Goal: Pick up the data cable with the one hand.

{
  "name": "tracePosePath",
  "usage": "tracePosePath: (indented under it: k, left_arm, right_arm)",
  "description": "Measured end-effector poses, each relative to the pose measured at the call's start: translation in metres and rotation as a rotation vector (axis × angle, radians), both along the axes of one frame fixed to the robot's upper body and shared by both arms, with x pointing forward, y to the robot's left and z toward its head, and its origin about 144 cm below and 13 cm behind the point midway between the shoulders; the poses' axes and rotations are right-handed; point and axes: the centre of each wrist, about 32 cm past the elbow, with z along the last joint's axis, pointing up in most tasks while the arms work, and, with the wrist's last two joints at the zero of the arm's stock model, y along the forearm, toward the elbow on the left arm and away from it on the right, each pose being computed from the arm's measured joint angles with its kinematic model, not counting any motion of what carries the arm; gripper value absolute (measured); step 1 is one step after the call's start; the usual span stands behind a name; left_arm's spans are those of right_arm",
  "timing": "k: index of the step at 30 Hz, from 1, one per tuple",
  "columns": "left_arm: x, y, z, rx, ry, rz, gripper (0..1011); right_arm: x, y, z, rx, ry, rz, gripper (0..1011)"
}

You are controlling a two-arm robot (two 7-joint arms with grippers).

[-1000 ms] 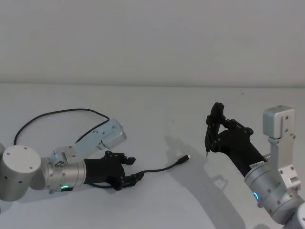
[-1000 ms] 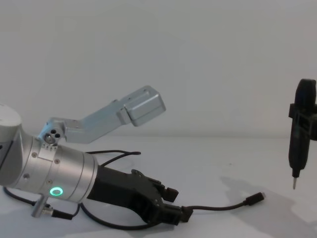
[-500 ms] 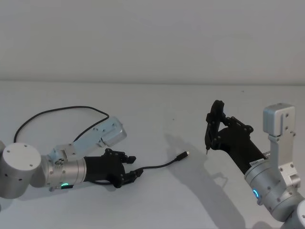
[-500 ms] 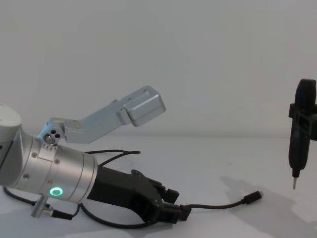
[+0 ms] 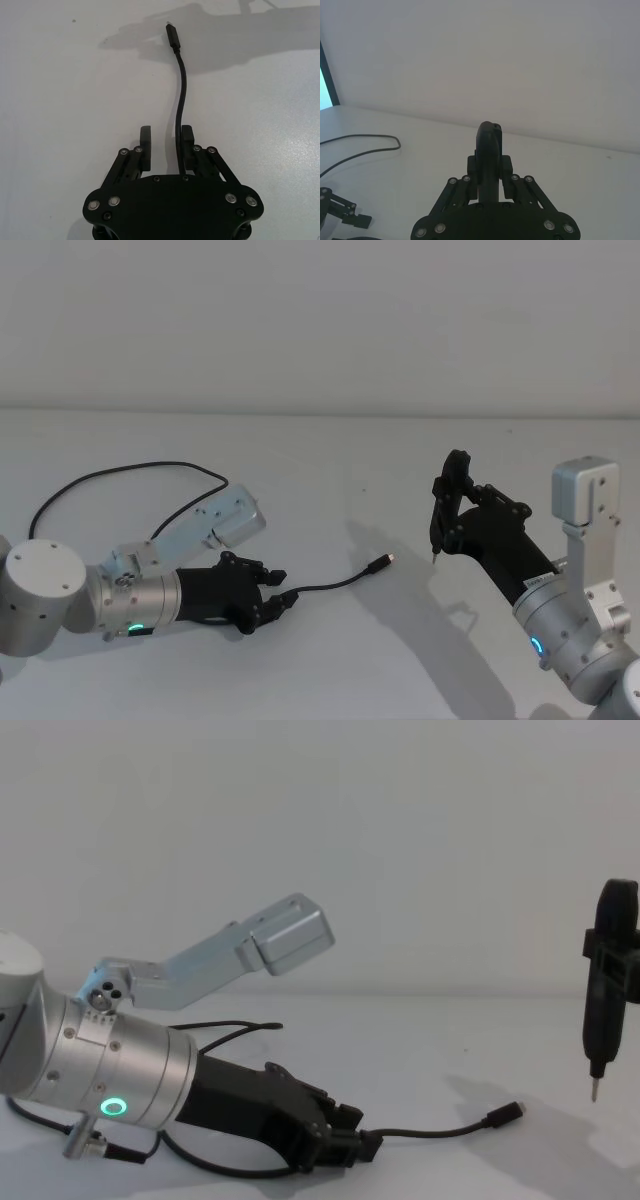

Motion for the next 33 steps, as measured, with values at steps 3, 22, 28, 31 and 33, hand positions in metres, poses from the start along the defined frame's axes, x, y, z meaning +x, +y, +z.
tracePosePath:
  k: [3, 22, 28, 31, 33]
  left_arm:
    - [0.0, 0.0, 0.0, 0.0, 0.0, 0.0, 320]
    - [0.0, 0.0, 0.0, 0.001, 0.0, 0.0, 50]
    - [-0.0002, -0.0003, 0.0004, -0.003, -0.006, -0.001, 49]
    - [-0.0006, -0.0003, 0.0004, -0.009, -0.018, 0.0, 49]
    - [-0.0011, -0.0006, 0.0004, -0.014, -0.028, -0.001, 50]
  right_arm:
    - [0.0, 0.0, 0.0, 0.0, 0.0, 0.0, 274]
    - [0.0, 0.0, 0.0, 0.0, 0.0, 0.0, 275]
    - [0.0, 0.0, 0.0002, 0.001, -0.001, -0.001, 275]
    - [-0.0001, 0.0, 0.0017, 0.005, -0.009, -0.002, 274]
    - [-0.0002, 0.0, 0.0027, 0.007, -0.016, -0.002, 274]
